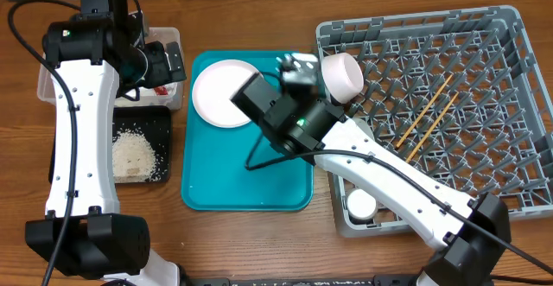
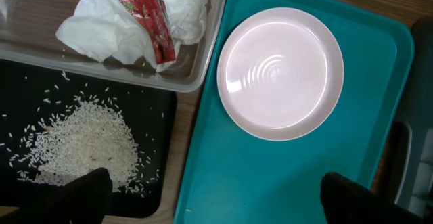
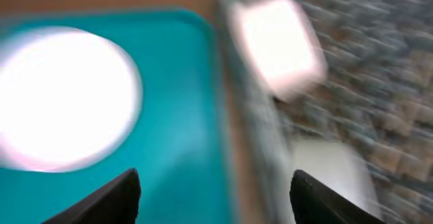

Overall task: Sort waste into correct bins and load items into the dishwasher
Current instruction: 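Reach the right gripper to the white plate and grip its edge, then lift the plate and stand it upright in the rack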

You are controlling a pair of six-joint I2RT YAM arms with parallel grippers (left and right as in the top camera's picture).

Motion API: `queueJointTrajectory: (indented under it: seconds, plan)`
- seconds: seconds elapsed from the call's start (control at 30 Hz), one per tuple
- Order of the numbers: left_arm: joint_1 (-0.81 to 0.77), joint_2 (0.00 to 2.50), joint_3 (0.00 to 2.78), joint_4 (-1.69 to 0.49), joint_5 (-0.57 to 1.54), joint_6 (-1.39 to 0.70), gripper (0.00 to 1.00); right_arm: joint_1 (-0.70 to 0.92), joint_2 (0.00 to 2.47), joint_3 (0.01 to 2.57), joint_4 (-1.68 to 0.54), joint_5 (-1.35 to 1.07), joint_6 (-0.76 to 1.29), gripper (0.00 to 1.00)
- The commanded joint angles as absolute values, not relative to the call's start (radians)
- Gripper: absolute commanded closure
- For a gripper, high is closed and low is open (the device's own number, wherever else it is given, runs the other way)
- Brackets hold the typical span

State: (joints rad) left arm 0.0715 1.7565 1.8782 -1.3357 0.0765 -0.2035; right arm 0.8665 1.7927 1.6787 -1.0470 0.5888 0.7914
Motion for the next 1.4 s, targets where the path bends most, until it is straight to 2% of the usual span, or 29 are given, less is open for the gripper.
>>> queueJointTrajectory:
  seconds: [0.0,0.07,0.1,0.2,0.7,0.77,0.93,1.03,1.1,1.37]
  plan:
    - [0.065,1.754,1.893,-1.335,0.070,-0.206,0.00,0.817,1.839,1.642,-0.824,0.359,0.680,0.35]
    - [0.065,1.754,1.893,-1.335,0.070,-0.206,0.00,0.764,1.910,1.640,-0.717,0.239,0.680,0.39]
    - [0.065,1.754,1.893,-1.335,0.070,-0.206,0.00,0.735,1.951,1.640,-0.666,0.166,0.681,0.44]
    - [0.065,1.754,1.893,-1.335,0.070,-0.206,0.00,0.685,2.034,1.640,-0.607,0.117,0.738,0.51]
    - [0.065,1.754,1.893,-1.335,0.070,-0.206,0.00,0.667,2.245,1.640,-0.552,-0.028,0.815,0.66]
    - [0.065,1.754,1.893,-1.335,0.070,-0.206,0.00,0.667,2.245,1.640,-0.564,-0.030,0.817,0.77]
    - [0.065,1.754,1.893,-1.335,0.070,-0.206,0.00,0.667,2.245,1.641,-0.604,-0.032,0.842,0.96]
    - [0.065,1.754,1.893,-1.335,0.070,-0.206,0.00,0.655,2.237,1.679,-0.653,-0.028,0.828,0.96]
    - [0.065,1.754,1.893,-1.335,0.070,-0.206,0.00,0.638,2.197,1.735,-0.705,-0.002,0.735,0.96]
    - [0.065,1.754,1.893,-1.335,0.070,-0.206,0.00,0.591,1.984,1.892,-0.873,0.302,0.434,0.96]
